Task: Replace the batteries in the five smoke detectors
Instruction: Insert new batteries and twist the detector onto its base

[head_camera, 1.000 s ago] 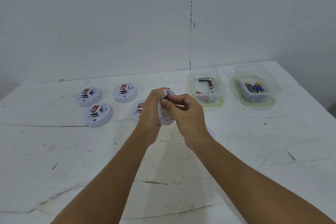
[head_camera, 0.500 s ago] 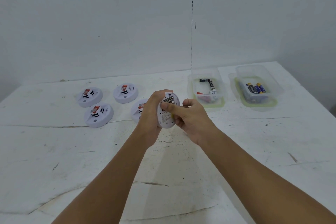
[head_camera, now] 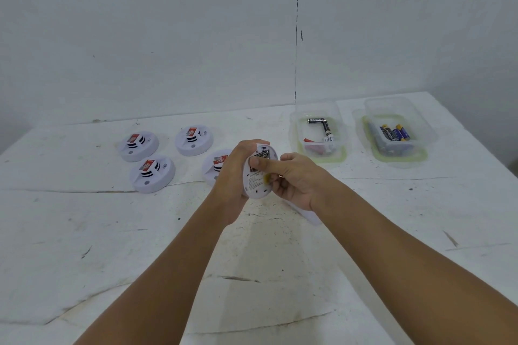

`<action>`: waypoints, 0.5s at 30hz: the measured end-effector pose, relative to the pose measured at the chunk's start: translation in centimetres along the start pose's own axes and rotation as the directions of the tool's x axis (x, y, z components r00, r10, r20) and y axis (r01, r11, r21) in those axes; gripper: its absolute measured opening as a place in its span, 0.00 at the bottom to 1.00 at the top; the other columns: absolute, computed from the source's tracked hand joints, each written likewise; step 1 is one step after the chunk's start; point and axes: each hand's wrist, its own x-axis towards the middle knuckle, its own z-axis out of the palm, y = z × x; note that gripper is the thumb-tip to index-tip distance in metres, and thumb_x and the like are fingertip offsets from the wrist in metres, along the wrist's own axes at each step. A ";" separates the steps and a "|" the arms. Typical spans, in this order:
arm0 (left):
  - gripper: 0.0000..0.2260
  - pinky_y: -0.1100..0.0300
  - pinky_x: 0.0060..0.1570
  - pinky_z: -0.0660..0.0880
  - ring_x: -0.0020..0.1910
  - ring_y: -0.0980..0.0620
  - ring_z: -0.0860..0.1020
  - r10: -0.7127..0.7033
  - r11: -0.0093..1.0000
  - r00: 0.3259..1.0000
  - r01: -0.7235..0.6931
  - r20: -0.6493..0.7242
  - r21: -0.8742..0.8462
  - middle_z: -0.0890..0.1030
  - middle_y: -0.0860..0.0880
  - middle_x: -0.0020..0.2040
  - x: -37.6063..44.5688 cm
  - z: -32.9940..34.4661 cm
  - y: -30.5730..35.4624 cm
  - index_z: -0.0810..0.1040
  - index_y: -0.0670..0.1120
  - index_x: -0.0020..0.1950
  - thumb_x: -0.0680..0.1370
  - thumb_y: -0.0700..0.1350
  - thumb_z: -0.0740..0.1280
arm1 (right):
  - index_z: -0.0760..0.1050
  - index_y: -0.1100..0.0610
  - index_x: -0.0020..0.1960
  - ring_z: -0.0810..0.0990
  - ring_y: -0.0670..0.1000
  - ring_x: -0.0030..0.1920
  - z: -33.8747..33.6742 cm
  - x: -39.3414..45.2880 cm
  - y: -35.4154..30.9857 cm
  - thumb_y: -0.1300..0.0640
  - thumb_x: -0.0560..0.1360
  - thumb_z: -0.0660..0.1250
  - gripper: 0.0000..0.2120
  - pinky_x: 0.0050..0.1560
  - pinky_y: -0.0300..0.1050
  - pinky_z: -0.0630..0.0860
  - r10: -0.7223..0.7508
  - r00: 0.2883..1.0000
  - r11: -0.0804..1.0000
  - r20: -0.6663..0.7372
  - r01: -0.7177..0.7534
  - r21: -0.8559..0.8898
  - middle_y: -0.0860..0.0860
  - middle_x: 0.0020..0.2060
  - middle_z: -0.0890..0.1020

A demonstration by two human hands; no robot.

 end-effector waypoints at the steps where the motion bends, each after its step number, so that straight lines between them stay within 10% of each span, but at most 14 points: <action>1: 0.12 0.53 0.43 0.79 0.41 0.48 0.81 -0.004 1.000 1.000 0.004 -0.013 -0.001 0.83 0.45 0.45 0.1 0.0 0.0 0.80 0.48 0.55 0.85 0.49 0.58 | 0.66 0.55 0.55 0.75 0.47 0.30 -0.1 0.1 0.1 0.55 0.53 0.87 0.40 0.29 0.38 0.75 -0.020 1.000 1.000 0.001 0.020 -0.016 0.55 0.40 0.80; 6: 0.10 0.54 0.44 0.77 0.46 0.48 0.80 -0.008 1.000 0.990 0.007 -0.144 -0.008 0.82 0.46 0.47 1.0 -0.4 -0.2 0.81 0.49 0.56 0.83 0.50 0.62 | 0.70 0.53 0.58 0.76 0.47 0.36 -1.5 -0.6 0.3 0.42 0.67 0.82 0.30 0.35 0.39 0.74 -0.215 0.972 0.897 -0.095 0.159 -0.412 0.53 0.45 0.80; 12: 0.21 0.52 0.48 0.78 0.52 0.48 0.81 -0.005 1.000 0.978 0.006 -0.208 0.004 0.82 0.48 0.53 1.5 -1.2 -1.0 0.81 0.50 0.62 0.72 0.58 0.67 | 0.68 0.52 0.63 0.78 0.54 0.52 -4.6 -1.2 0.5 0.37 0.70 0.78 0.31 0.53 0.52 0.79 -0.310 0.951 0.082 0.002 0.029 -0.996 0.52 0.55 0.76; 15: 0.16 0.54 0.46 0.79 0.52 0.47 0.81 -0.017 1.000 0.980 0.014 -0.196 -0.016 0.82 0.47 0.53 1.5 -1.1 -1.5 0.81 0.49 0.63 0.79 0.55 0.65 | 0.66 0.52 0.66 0.74 0.57 0.58 -4.8 -1.7 0.8 0.34 0.67 0.78 0.38 0.55 0.54 0.77 -0.272 0.962 -0.045 -0.014 -0.028 -0.999 0.54 0.59 0.73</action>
